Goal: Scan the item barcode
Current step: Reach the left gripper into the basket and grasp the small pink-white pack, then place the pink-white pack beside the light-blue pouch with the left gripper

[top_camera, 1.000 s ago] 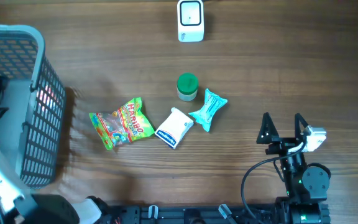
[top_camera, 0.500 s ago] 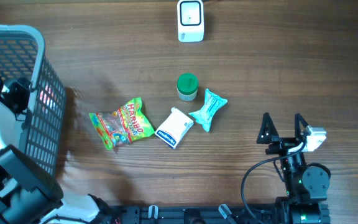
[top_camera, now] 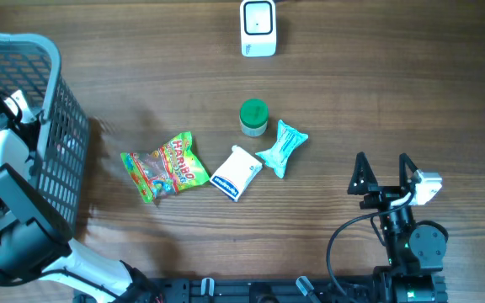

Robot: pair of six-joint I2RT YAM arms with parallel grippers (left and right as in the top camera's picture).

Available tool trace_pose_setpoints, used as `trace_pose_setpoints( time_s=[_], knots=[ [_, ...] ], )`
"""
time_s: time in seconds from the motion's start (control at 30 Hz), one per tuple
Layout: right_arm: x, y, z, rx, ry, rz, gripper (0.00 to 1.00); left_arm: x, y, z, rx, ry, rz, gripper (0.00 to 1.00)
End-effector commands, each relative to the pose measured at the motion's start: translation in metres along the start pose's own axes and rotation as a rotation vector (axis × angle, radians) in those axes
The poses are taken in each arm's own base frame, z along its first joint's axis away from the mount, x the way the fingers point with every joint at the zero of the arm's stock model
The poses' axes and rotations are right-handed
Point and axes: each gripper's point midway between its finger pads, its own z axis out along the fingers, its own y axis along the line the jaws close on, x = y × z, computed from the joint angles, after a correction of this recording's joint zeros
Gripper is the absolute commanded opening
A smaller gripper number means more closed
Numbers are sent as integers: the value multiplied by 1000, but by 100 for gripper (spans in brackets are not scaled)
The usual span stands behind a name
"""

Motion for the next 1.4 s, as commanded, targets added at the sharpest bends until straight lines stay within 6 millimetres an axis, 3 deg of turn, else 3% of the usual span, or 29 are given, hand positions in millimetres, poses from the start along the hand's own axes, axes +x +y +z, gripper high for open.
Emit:
trace_pose_setpoints(
  time_s=[0.0, 0.13, 0.2, 0.3, 0.37, 0.4, 0.43, 0.5, 0.53, 0.6, 0.73, 0.93, 1.1, 1.3, 1.37],
  knots=[
    [-1, -1, 0, 8, -8, 6, 100, 9, 5, 6, -21, 26, 32, 17],
    [-1, -1, 0, 8, -8, 6, 100, -14, 16, -23, -124, -46, 40, 4],
    [-1, -1, 0, 8, -8, 6, 100, -39, 19, -55, -180, -134, 27, 4],
    [-1, -1, 0, 8, -8, 6, 100, -87, 12, -129, -207, -351, -56, 4],
    [-1, -1, 0, 8, -8, 6, 100, -111, -4, -192, -152, -520, -174, 4],
    [-1, -1, 0, 8, -8, 6, 100, -117, -22, -230, -60, -603, -249, 4],
    [-1, -1, 0, 8, -8, 6, 100, -116, -39, -253, 30, -639, -277, 4],
    [-1, -1, 0, 8, -8, 6, 100, -101, -94, -305, 306, -661, -264, 4],
    [-1, -1, 0, 8, -8, 6, 100, -83, -132, -331, 469, -629, -198, 4],
    [-1, -1, 0, 8, -8, 6, 100, -42, -185, -352, 654, -526, -82, 4],
    [-1, -1, 0, 8, -8, 6, 100, 58, -273, -336, 800, -204, 183, 4],
    [-1, -1, 0, 8, -8, 6, 100, 188, -356, -274, 746, 106, 518, 4],
    [-1, -1, 0, 8, -8, 6, 100, 282, -410, -216, 659, 236, 729, 4],
    [-1, -1, 0, 8, -8, 6, 100, 377, -448, -132, 604, 404, 689, 4],
    [-1, -1, 0, 8, -8, 6, 100, 401, -457, -117, 619, 430, 689, 4]
  ],
)
